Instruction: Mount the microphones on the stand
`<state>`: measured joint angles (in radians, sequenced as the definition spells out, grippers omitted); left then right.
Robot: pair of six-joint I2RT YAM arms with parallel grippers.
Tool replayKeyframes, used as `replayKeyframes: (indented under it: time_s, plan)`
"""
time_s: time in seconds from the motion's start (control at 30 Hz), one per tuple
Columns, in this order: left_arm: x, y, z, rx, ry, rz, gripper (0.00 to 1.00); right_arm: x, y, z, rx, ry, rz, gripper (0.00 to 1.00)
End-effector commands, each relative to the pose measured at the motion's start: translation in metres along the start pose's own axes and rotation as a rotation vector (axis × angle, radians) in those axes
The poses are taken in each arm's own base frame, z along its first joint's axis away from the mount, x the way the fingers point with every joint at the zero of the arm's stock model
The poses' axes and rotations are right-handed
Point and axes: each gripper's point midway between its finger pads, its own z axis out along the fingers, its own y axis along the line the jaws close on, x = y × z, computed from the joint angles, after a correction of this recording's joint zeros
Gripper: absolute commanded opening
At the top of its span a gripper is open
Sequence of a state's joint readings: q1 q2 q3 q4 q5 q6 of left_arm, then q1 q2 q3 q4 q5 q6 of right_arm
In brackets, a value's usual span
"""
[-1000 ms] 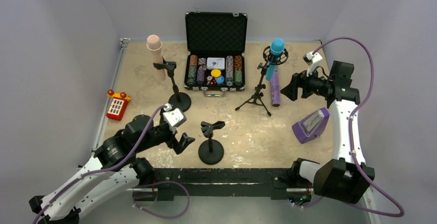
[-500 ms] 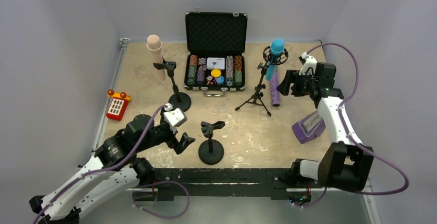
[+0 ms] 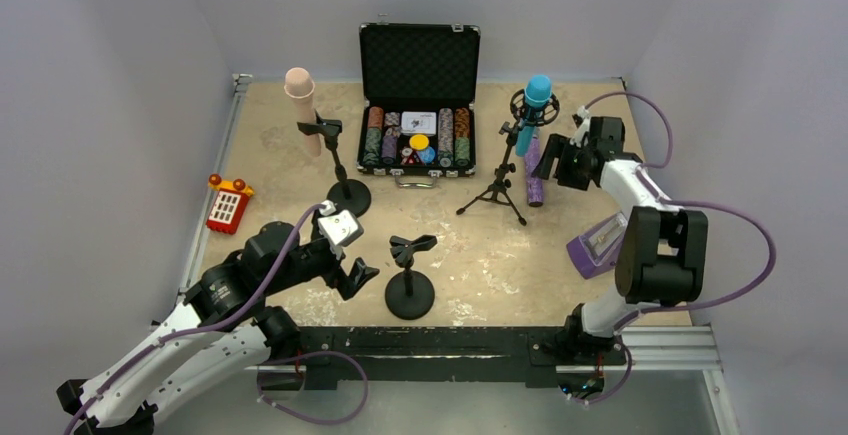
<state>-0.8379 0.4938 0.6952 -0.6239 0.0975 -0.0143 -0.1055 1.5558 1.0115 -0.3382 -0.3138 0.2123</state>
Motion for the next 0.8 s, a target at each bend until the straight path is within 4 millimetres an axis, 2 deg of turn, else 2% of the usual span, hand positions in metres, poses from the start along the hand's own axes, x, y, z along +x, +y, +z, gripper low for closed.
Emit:
replayKeyframes:
  time_s: [0.0, 0.37, 0.77]
  plan:
    - [-0.005, 0.0, 0.0, 0.004, -0.013, 0.008, 0.99, -0.021, 0.006, 0.008, 0.022, -0.016, 0.006, 0.75]
    - [-0.005, 0.001, 0.0, -0.001, -0.014, 0.008, 0.99, -0.01, -0.007, 0.042, 0.115, 0.108, -0.03, 0.69]
    - [-0.005, 0.001, 0.0, -0.001, -0.014, 0.006, 0.99, 0.0, -0.003, 0.045, 0.133, 0.211, -0.038, 0.6]
